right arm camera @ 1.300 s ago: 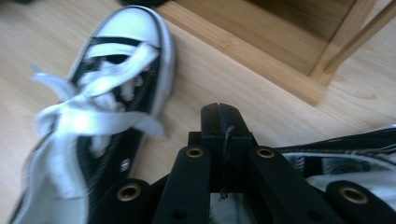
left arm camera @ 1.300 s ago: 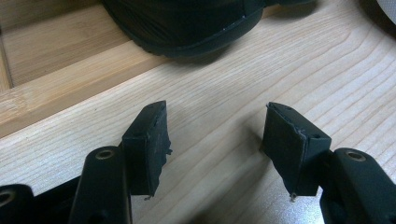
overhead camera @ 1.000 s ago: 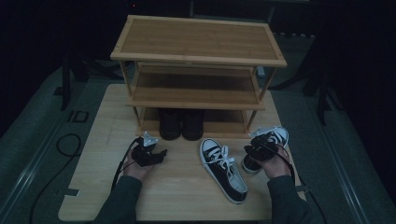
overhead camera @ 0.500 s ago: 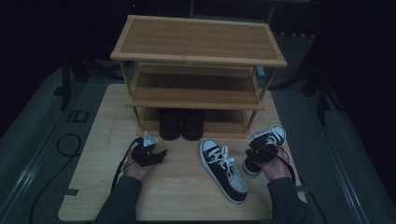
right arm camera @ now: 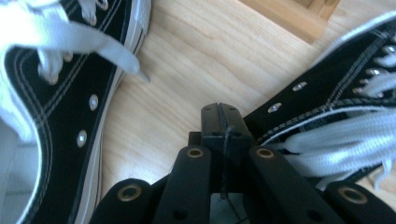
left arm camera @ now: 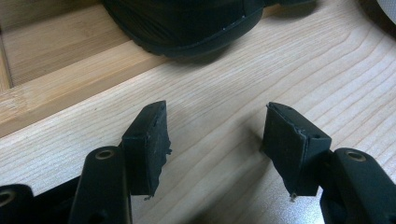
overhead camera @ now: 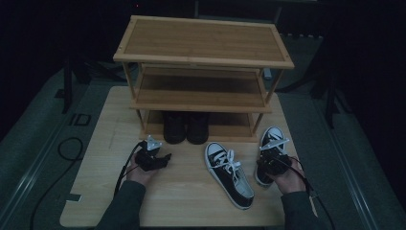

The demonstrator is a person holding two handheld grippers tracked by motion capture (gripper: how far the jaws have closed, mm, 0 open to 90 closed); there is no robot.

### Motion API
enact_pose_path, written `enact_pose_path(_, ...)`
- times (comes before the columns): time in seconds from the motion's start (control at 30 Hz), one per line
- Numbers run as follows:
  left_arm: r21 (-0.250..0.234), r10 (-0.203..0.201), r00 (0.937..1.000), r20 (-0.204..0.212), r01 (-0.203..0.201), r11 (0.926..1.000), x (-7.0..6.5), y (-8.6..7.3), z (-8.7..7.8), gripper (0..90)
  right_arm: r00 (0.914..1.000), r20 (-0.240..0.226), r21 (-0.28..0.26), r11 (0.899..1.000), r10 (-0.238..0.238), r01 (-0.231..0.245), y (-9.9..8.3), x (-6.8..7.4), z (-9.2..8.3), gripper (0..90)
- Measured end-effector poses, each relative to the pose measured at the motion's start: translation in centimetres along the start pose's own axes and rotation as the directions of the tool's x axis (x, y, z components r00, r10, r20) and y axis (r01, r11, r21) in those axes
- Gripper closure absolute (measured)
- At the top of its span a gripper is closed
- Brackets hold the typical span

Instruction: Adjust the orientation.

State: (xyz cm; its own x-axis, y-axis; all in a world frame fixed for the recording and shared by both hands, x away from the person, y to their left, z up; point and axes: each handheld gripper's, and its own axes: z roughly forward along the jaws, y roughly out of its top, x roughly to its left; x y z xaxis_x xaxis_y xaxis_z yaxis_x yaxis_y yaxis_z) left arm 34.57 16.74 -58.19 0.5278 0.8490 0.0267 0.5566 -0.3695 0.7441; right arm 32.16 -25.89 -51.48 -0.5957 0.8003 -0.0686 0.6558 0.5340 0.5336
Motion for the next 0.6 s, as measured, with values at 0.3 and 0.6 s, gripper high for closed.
enact_pose_path(0.3,0.000,0.000,1.0000,0.000,0.000,1.0000,0.0,0.0,0.0,41.0,0.9989,-0.034,-0.053,0.998,0.033,-0.034,-1.2,-0.7,-1.4,87.9)
enact_pose_path(0.6,0.000,0.000,1.0000,-0.001,0.000,1.0000,0.0,0.0,0.0,41.0,0.9913,0.038,-0.109,0.987,0.126,-0.121,-2.1,-2.9,-3.3,80.8)
